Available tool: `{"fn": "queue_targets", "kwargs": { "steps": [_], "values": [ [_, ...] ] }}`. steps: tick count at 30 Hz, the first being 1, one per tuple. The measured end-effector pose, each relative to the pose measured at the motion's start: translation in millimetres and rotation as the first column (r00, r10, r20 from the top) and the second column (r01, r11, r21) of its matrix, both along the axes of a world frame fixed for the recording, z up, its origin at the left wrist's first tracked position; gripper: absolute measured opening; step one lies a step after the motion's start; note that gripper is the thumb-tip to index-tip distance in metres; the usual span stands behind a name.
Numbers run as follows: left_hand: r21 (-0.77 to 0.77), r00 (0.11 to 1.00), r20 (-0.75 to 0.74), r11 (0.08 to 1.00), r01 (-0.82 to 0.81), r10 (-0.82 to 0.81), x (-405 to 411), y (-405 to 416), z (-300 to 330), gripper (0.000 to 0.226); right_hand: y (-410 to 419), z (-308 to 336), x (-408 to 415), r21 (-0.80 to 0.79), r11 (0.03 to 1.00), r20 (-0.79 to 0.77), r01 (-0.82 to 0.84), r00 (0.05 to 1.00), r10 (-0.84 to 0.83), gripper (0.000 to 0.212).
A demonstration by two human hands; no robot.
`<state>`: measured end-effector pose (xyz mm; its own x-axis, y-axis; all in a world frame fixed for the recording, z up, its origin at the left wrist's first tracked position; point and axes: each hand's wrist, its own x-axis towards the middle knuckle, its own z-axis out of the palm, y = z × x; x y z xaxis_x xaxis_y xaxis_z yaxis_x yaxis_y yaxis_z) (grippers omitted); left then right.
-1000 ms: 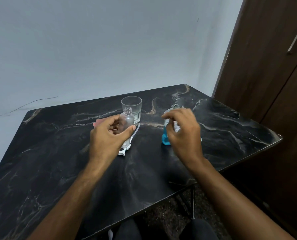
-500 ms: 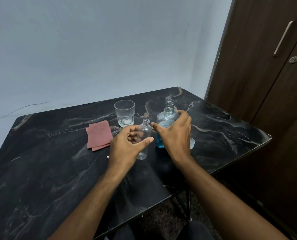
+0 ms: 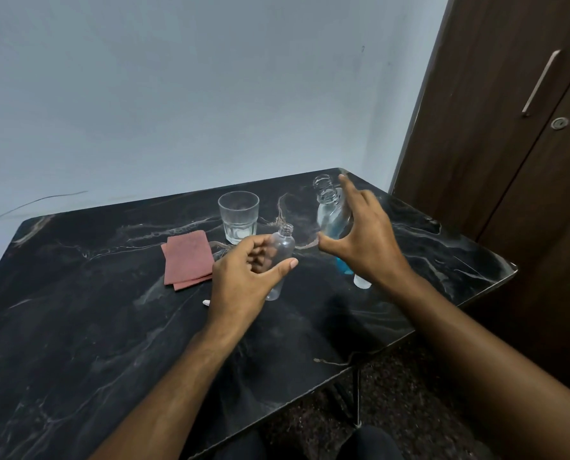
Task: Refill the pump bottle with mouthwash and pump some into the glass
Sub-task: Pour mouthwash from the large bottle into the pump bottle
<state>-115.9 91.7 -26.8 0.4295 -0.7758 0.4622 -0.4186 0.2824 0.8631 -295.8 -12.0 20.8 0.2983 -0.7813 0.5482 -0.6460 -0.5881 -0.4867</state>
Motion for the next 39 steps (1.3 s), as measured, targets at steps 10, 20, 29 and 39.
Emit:
{"fn": "queue_targets", "kwargs": {
  "steps": [10, 20, 29, 39],
  "values": [
    [-0.037, 0.999, 0.001, 0.999, 0.038, -0.038, 1.8, 2.4, -13.7, 0.044, -5.0, 8.4, -19.5, 0.020, 0.991, -0.265, -0.129, 0.955, 0.129, 0.097],
    [-0.054, 0.996, 0.067, 0.997, 0.058, -0.054, 1.2, -1.4, -21.8, 0.050, 9.3, 9.3, -18.8, 0.065, 0.989, -0.439, -0.136, 0.886, 0.151, 0.095],
    [-0.039, 0.994, 0.087, 0.997, 0.063, -0.059, 2.2, -2.6, -24.9, 0.054, 13.8, 10.4, -21.8, 0.041, 0.991, -0.487, -0.127, 0.864, 0.131, 0.097],
    [-0.025, 0.993, 0.102, 0.998, 0.059, -0.056, 1.3, -1.5, -24.4, 0.056, 15.1, 10.0, -23.4, -0.007, 0.992, -0.548, -0.129, 0.830, 0.104, 0.098]
  ]
}}
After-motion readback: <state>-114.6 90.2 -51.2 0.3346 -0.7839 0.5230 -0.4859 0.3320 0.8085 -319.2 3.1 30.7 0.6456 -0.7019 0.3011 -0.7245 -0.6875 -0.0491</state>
